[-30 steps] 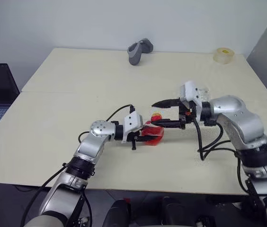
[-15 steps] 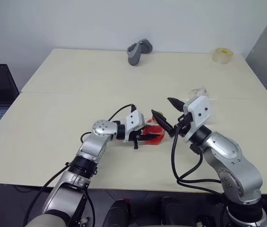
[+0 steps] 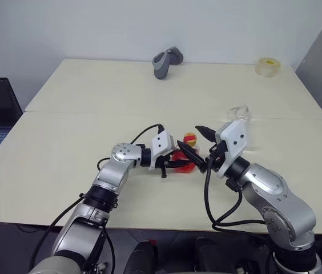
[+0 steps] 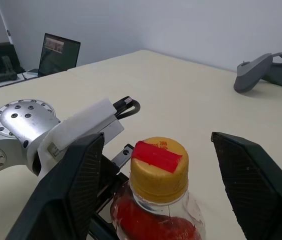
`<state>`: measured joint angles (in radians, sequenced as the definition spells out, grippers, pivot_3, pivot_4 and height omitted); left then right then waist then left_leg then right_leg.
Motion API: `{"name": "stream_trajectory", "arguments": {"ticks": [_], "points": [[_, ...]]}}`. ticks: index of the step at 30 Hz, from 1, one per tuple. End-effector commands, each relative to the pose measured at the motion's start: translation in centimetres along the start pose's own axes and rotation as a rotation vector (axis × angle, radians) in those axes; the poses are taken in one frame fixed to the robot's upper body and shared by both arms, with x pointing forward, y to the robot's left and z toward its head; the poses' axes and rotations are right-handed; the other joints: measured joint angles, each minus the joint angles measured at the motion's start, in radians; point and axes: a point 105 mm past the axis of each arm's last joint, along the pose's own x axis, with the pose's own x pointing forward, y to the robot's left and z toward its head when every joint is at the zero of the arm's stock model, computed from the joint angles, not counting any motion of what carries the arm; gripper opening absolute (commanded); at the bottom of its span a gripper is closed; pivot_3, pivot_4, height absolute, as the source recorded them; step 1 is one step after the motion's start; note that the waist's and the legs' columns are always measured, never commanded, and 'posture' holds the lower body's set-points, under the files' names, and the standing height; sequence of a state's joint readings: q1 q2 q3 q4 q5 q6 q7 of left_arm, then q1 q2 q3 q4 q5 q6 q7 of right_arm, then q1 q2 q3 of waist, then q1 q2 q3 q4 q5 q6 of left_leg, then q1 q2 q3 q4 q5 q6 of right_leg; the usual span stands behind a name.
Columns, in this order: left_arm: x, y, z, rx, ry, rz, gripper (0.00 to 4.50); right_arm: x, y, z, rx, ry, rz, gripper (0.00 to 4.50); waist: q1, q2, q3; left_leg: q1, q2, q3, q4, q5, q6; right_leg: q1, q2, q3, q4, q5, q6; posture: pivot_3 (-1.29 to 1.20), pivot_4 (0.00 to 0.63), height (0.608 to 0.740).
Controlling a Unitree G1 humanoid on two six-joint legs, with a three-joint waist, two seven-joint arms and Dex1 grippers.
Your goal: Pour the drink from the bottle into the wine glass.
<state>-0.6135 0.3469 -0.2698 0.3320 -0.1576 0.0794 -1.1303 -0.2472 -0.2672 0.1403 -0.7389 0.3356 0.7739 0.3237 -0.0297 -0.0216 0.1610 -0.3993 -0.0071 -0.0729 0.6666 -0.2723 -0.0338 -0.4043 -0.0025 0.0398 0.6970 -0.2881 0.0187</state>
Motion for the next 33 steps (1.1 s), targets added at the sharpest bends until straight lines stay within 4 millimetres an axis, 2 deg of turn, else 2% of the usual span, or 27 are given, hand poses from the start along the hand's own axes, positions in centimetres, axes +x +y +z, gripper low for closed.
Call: {"name": "stream_trajectory", "arguments": {"ticks": [1,5,6,13,15,17,19,24,30,33], "points": [[-0.3,0.6,0.7,0.032,-0.007,0.014,1.01,0.0,0.0,1.0,-0.018,-0.038,0.006,2.67,0.000,0.000,0.000,0.000,0.000,0.000,0.000,0.000,0.000,0.000,0.000,0.000,0.000,0.000,0.000,0.00,0.150,0.740],[-0.5,0.8,0.8,0.035,-0.004,0.018,1.01,0.0,-0.1,0.9,-0.023,-0.032,0.010,1.24,0.000,0.000,0.000,0.000,0.000,0.000,0.000,0.000,0.000,0.000,0.000,0.000,0.000,0.000,0.000,0.00,0.150,0.740],[-0.6,0.9,0.8,0.037,-0.003,0.019,1.01,0.0,0.0,0.8,-0.023,-0.029,0.015,1.14,0.000,0.000,0.000,0.000,0.000,0.000,0.000,0.000,0.000,0.000,0.000,0.000,0.000,0.000,0.000,0.00,0.150,0.740],[-0.7,1.0,0.9,0.044,-0.004,0.025,0.98,0.7,-0.7,0.5,-0.067,-0.006,0.090,1.14,-0.001,0.000,0.000,0.000,0.000,0.000,0.000,0.000,0.000,0.000,0.000,0.000,0.000,0.000,0.000,0.00,0.150,0.740],[-0.6,0.8,1.0,0.046,-0.007,0.019,0.98,1.0,-1.0,0.3,-0.086,0.012,0.174,1.14,-0.002,0.000,0.000,0.000,0.000,0.000,0.000,0.000,0.000,0.000,0.000,0.000,0.000,0.000,0.000,0.00,0.150,0.740],[-0.6,0.5,1.2,0.050,-0.014,0.000,0.98,1.3,-1.1,0.3,-0.129,0.021,0.340,1.14,-0.002,0.000,0.000,0.001,0.000,0.000,0.000,0.000,0.000,0.000,0.001,-0.001,0.000,0.000,0.000,0.00,0.150,0.740],[-0.6,0.3,1.6,0.062,-0.030,-0.016,0.98,1.8,-2.1,0.1,-0.178,0.043,0.466,1.14,-0.003,0.000,0.000,0.001,0.000,0.001,-0.001,0.000,0.000,0.000,0.002,-0.002,-0.001,0.000,0.000,0.00,0.150,0.740],[-0.7,-0.2,1.9,0.100,-0.037,-0.039,0.94,2.8,-4.1,-0.7,-0.224,0.143,0.637,1.14,-0.005,0.000,0.000,0.002,0.001,0.002,-0.001,0.000,0.001,0.000,0.002,-0.002,-0.001,0.000,0.000,0.00,0.150,0.740],[-0.9,-0.2,2.0,0.077,-0.054,-0.022,0.92,2.7,-4.1,0.9,-0.230,0.146,0.734,1.14,-0.002,0.000,0.000,0.001,0.001,0.001,-0.001,0.000,0.000,0.000,0.001,0.000,-0.001,0.000,0.000,0.00,0.150,0.740],[-0.8,0.5,2.3,0.044,-0.078,0.030,0.92,2.5,-4.2,1.9,-0.260,0.087,0.671,1.14,0.001,0.000,0.000,0.000,0.001,0.001,0.000,0.000,0.000,0.000,0.000,0.000,-0.001,0.000,0.000,0.00,0.150,0.740]]}}
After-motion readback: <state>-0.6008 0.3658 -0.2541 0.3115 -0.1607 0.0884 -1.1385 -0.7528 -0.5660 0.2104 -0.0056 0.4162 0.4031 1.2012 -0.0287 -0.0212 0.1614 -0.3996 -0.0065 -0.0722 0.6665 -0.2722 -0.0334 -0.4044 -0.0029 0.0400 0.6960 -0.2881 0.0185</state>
